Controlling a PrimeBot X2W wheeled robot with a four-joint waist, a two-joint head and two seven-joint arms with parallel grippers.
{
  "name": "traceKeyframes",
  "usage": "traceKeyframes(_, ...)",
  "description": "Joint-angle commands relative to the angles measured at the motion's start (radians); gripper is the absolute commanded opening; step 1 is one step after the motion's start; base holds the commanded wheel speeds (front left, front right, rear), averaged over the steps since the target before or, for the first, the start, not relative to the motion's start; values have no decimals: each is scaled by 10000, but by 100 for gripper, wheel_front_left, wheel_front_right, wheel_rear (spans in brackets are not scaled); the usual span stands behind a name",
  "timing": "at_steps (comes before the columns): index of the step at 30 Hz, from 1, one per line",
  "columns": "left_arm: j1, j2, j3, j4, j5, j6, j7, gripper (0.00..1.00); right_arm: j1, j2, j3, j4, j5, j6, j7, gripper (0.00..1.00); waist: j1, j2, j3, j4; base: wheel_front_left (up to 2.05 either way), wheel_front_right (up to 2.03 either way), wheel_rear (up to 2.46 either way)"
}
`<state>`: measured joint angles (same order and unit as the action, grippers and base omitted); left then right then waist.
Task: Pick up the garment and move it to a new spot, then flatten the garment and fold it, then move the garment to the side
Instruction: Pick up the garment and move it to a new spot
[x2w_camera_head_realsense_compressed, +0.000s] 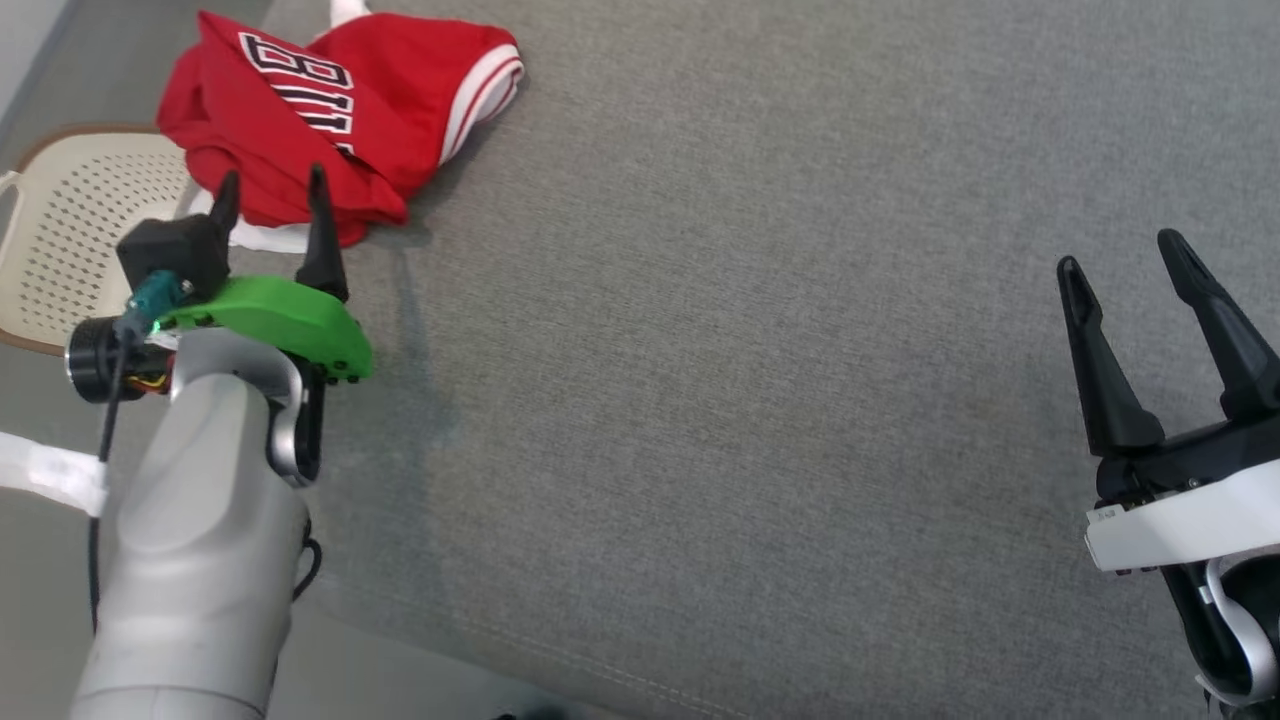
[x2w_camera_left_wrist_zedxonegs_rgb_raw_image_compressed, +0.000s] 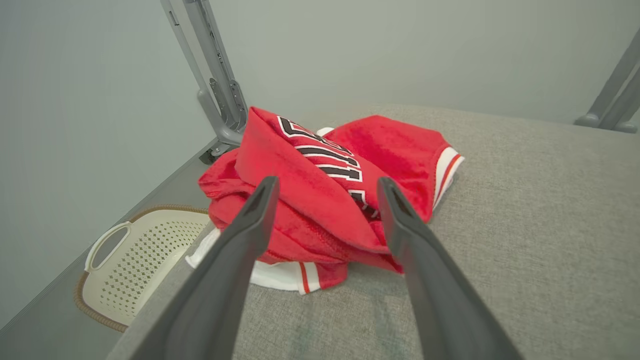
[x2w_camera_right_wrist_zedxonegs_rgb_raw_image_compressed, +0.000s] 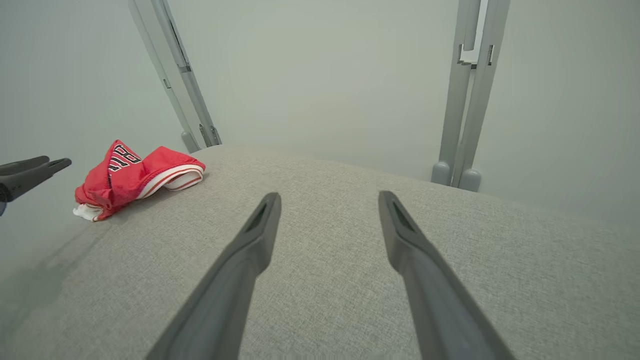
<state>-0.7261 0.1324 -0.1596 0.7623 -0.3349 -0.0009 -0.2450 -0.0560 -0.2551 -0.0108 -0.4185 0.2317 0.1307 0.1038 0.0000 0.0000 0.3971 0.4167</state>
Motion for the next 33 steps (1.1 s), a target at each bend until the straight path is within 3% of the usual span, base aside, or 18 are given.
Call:
traceKeyframes(1, -467, 132, 100, 568, -129, -68, 86, 100, -227, -86, -35, -1, 46, 0, -88, 100, 0, 0, 1461, -1155, 0, 0, 0)
traceKeyframes(6, -1506, 400, 408, 2415, -530, -309, 245, 100, -459, -206, -8, 135, 136, 0, -226, 100, 0, 0, 1775, -1439, 0, 0, 0)
traceKeyframes(9, -1915, 499, 522, 3245, -670, -236, 231, 100, -559, -229, 2, 209, 154, 0, -299, 100, 0, 0, 1838, -1517, 0, 0, 0)
traceKeyframes(10, -2015, 548, 551, 3437, -674, -249, 202, 81, -583, -227, 1, 235, 144, 0, -335, 100, 0, 0, 1837, -1534, 0, 0, 0)
traceKeyframes(11, -2123, 618, 604, 3631, -729, -222, 154, 0, -610, -213, 9, 261, 120, 0, -380, 100, 0, 0, 1813, -1555, 0, 0, 0)
traceKeyframes(16, -1942, 1099, 1004, 3529, -745, 23, -204, 0, -697, -68, 72, 542, 4, 0, -644, 100, 0, 0, 1218, -1656, 0, 0, 0)
traceKeyframes(23, -341, 1601, 1725, 468, 7, 673, -200, 0, -399, 249, 189, 1020, -47, 0, -962, 100, 0, 0, -106, -1830, 0, 0, 0)
traceKeyframes(33, 2908, 1262, 1887, -3408, 857, 1092, -193, 0, 398, 809, 417, 1528, -135, 0, -1207, 100, 0, 0, -2206, -2428, 0, 0, 0)
